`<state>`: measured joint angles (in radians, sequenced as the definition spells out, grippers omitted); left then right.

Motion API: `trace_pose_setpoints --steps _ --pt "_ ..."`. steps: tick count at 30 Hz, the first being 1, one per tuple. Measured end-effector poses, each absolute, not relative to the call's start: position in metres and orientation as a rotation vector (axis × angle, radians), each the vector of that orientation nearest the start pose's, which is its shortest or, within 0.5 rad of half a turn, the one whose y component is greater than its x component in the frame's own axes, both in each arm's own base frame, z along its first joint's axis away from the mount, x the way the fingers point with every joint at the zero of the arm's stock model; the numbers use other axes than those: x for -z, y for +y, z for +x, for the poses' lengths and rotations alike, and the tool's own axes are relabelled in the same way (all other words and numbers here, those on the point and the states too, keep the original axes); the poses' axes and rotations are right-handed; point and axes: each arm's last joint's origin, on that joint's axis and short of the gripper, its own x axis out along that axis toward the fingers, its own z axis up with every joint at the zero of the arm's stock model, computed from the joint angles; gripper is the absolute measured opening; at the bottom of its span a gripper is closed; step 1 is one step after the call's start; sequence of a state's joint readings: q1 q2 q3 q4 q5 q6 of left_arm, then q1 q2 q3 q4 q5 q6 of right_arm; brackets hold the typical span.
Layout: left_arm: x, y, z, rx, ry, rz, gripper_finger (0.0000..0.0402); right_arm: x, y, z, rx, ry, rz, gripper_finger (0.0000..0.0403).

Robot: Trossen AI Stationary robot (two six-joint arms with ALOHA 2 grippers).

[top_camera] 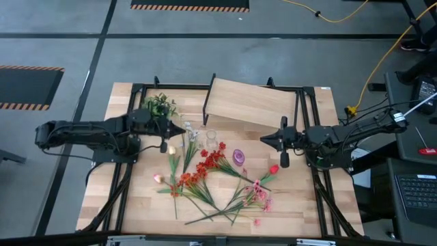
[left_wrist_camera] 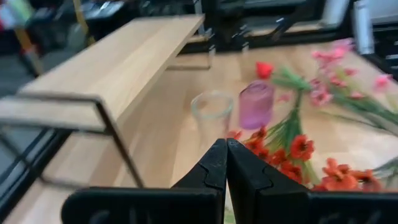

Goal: Pick and place flowers into a vace then onto a shelf
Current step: Put the yellow tulip into the transparent vase

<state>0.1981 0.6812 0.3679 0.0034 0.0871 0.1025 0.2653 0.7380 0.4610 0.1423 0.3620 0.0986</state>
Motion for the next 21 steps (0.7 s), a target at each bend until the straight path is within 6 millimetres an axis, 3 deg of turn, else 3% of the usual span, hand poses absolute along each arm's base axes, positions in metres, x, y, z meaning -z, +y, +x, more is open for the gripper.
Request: trace_pose_setpoints --steps 8,21 --pt "-0.224 0.007 0.162 -0.221 0.457 -0.03 0.0002 -0.256 0.037 0.167 0.083 0.155 -0.057 0.0008" --pt "-0.259 -0.022 0.169 -0.338 0.661 -0.16 0.0003 -0.254 0.037 0.166 0.085 0.181 -0.066 0.0022"
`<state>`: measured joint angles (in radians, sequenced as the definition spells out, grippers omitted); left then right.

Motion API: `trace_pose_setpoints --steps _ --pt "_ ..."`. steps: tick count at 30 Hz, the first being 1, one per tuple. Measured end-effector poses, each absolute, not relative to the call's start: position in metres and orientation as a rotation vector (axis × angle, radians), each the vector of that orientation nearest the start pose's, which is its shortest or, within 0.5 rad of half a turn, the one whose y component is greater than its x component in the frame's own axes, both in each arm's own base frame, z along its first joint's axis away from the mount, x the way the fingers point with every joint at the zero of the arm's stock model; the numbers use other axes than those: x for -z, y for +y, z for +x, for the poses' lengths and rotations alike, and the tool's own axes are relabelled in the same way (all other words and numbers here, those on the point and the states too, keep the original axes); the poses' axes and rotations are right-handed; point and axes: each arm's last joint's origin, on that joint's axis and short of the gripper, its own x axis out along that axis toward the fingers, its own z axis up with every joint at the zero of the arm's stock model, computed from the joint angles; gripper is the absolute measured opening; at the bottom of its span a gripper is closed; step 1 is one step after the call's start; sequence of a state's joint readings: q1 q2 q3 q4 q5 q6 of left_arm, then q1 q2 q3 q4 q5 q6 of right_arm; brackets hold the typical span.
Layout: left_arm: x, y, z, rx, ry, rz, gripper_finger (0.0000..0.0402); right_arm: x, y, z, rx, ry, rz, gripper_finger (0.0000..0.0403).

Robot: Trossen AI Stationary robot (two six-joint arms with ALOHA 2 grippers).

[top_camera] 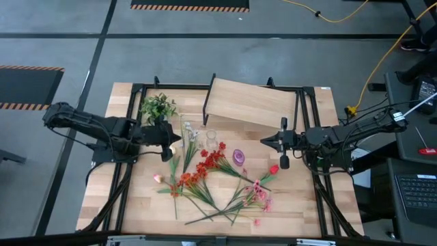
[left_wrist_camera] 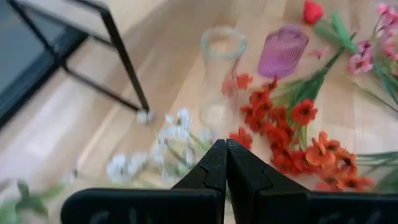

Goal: Pick and place flowers into a vace then onto a shelf
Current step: Put the yellow tulip into the transparent vase

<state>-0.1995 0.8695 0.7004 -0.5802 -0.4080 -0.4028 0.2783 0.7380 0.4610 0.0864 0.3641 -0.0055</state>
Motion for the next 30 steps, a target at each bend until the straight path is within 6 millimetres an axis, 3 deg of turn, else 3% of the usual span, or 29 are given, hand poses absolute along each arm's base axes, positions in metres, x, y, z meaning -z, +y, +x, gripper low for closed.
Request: trace_pose_setpoints --steps 12,24,30 --pt "-0.242 -0.039 0.183 -0.42 0.992 -0.405 0.0003 -0.254 0.037 0.166 0.08 0.184 -0.133 0.0023" --pt "-0.226 -0.043 0.194 -0.494 1.068 -0.505 0.0004 -0.254 0.037 0.166 0.081 0.184 -0.123 0.0023" --pt "-0.219 -0.052 0.196 -0.452 1.132 -0.505 0.0004 -0.253 0.037 0.166 0.08 0.189 -0.135 0.0023"
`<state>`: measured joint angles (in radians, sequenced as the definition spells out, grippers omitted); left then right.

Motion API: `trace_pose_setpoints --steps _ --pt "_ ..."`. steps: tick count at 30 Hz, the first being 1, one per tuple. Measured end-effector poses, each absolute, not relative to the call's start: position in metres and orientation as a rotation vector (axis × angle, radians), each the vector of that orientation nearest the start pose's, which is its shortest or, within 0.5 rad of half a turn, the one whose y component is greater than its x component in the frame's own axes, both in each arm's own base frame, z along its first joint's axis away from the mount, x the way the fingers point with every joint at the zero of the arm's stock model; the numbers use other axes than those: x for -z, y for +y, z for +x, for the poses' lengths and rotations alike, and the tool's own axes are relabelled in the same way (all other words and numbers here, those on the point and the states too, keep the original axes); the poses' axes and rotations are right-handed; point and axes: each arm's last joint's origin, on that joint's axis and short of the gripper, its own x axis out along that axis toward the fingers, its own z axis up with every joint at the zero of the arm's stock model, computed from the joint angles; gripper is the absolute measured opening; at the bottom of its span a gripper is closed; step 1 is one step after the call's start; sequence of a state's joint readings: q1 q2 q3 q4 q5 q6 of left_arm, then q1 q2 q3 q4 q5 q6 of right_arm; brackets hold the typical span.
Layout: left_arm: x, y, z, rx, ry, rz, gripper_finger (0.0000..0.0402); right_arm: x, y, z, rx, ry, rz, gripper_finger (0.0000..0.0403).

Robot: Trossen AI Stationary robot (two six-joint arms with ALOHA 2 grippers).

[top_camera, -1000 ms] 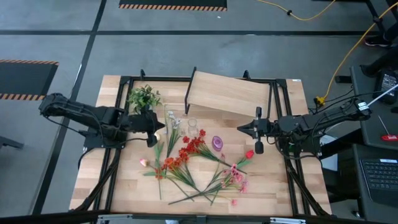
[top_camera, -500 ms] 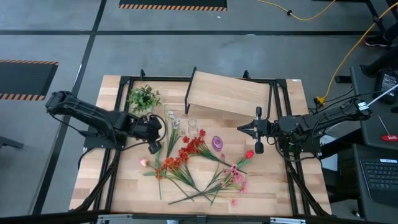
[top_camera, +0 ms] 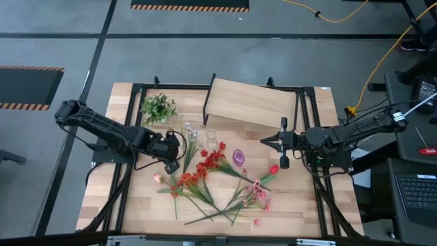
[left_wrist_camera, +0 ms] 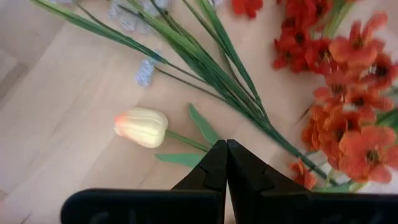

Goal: Pick and place flowers into a vace then onto a shelf
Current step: Put the yellow tulip into the transparent vase

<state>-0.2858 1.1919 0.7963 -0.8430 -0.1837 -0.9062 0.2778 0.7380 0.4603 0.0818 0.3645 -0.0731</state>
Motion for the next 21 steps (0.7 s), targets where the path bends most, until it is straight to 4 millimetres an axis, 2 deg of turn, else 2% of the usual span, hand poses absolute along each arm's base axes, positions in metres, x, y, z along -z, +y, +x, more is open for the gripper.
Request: trace_pose_setpoints --steps 7,21 --pt "-0.209 -0.061 0.199 -0.473 1.169 -0.492 0.0004 -0.253 0.037 0.166 0.079 0.19 -0.149 0.0023" --pt "-0.205 -0.059 0.202 -0.452 1.193 -0.424 0.0004 -0.253 0.037 0.166 0.079 0.189 -0.145 0.0024"
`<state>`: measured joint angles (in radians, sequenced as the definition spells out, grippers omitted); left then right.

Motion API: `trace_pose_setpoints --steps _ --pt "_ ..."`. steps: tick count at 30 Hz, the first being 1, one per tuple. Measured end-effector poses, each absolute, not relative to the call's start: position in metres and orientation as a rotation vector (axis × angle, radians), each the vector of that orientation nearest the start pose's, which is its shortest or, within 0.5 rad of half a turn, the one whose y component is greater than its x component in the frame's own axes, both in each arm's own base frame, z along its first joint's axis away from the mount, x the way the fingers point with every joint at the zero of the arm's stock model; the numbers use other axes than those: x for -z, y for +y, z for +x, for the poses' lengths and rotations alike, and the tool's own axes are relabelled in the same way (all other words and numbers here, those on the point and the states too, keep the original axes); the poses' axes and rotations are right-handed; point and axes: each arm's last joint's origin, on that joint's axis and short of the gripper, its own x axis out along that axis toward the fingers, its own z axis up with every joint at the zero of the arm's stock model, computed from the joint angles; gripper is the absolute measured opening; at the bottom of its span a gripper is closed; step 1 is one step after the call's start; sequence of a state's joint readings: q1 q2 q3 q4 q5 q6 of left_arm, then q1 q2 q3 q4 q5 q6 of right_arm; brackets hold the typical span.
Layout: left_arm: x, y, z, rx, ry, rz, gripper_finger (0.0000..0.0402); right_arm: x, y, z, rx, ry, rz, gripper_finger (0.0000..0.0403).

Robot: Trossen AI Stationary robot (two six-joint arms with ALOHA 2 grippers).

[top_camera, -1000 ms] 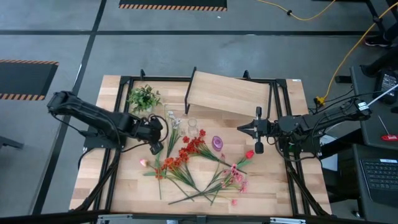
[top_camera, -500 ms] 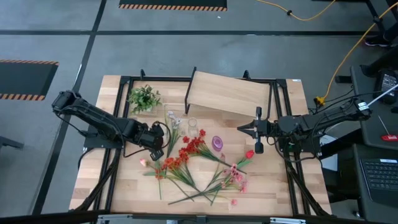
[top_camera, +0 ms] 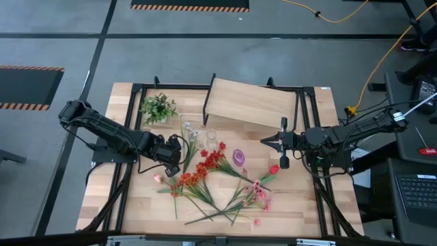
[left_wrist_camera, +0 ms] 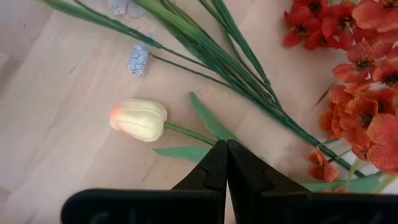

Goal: Pick and place flowers into a vace then onto a shelf
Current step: Put the yellow tulip into the transparent vase

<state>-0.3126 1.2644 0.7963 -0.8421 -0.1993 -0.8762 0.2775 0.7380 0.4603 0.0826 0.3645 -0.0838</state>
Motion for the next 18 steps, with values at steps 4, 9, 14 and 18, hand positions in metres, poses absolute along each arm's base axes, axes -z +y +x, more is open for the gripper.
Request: trace_pose_setpoints --steps 4,9,14,18 --pt "-0.2054 -0.0587 0.2026 -0.49 1.175 -0.452 0.0015 -0.2533 0.0366 0.1661 0.079 0.189 -0.145 0.0024" --pt "-0.2055 -0.0586 0.2027 -0.501 1.17 -0.462 0.0054 -0.2533 0.0366 0.1661 0.079 0.188 -0.145 0.0023" --pt "-0.2058 -0.0574 0.203 -0.57 1.127 -0.493 0.0109 -0.2533 0.0366 0.1661 0.079 0.188 -0.145 0.0023" --pt "-0.2056 -0.0583 0.2027 -0.634 1.114 -0.638 0.0151 -0.2533 0.0366 0.1661 0.079 0.188 -0.145 0.0023"
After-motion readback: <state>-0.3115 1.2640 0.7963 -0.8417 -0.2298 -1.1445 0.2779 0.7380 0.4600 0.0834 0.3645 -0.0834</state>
